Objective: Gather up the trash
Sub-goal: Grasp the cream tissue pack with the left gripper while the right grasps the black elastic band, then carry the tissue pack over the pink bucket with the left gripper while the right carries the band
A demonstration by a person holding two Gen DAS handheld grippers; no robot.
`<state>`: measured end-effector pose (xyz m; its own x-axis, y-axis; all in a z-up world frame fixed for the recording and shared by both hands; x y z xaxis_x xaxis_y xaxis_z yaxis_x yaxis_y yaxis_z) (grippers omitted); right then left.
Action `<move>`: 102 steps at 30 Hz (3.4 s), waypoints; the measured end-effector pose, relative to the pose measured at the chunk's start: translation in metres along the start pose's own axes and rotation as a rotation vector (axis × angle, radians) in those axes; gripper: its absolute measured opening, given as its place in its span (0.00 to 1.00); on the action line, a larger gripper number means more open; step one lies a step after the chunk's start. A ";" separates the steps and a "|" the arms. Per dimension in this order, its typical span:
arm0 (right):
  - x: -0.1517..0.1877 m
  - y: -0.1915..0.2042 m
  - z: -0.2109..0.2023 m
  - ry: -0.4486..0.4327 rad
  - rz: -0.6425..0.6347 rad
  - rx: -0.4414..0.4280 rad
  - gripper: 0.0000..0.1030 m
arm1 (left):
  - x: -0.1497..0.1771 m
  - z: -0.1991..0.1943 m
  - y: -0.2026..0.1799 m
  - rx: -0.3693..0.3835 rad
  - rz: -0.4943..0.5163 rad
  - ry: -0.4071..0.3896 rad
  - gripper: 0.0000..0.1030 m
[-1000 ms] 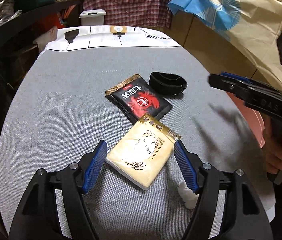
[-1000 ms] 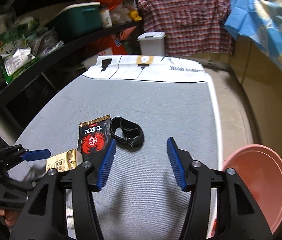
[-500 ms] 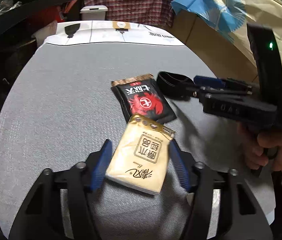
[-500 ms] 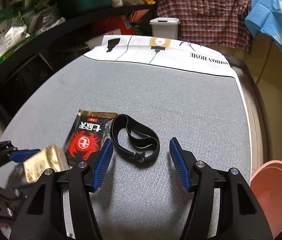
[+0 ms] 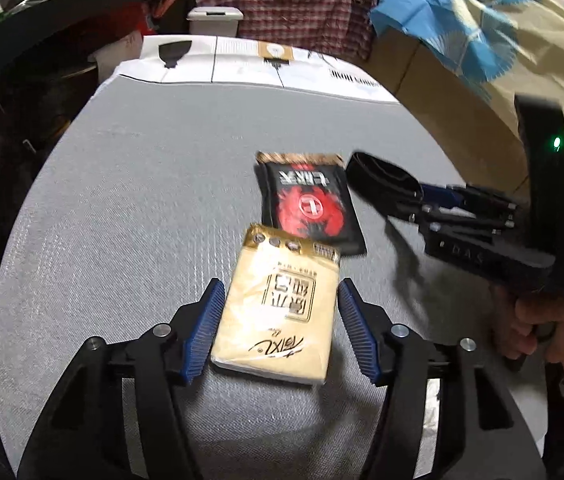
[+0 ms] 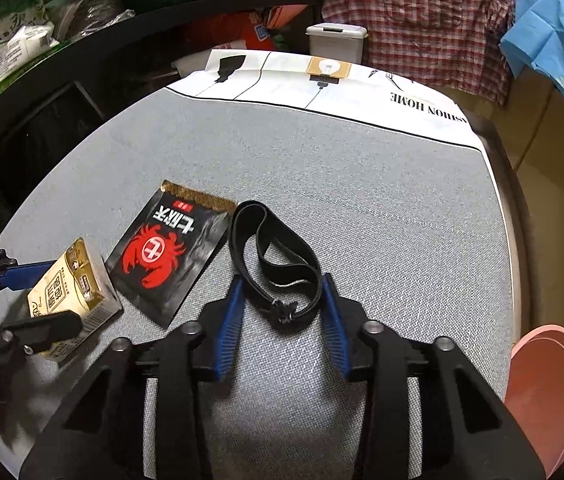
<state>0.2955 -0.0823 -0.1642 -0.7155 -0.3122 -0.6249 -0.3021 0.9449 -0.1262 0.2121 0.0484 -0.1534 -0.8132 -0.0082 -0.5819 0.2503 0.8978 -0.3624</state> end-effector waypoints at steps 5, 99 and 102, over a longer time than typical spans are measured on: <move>0.000 -0.002 -0.003 -0.005 0.003 0.000 0.20 | 0.004 0.000 0.000 -0.022 0.017 0.006 0.55; 0.082 -0.182 -0.194 -0.202 0.401 0.194 0.13 | -0.039 -0.008 -0.178 0.086 0.204 -0.147 0.51; 0.084 -0.189 -0.193 -0.194 0.418 0.208 0.13 | -0.041 -0.003 -0.185 0.096 0.207 -0.144 0.51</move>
<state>0.1709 -0.3066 -0.0447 -0.6123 0.1025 -0.7840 0.1314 0.9910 0.0269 0.1981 -0.1166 -0.0603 -0.6580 0.1030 -0.7459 0.4578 0.8412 -0.2877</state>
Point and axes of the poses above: each gripper's, at about its wrist camera, not at the fingertips, and z roughly the way its jaws point, y to its left, x to its underside, the point moved 7 cm from there along z, roughly the way its jaws point, and after that the axes turned 13 degrees about x, right-handed, at the moved point
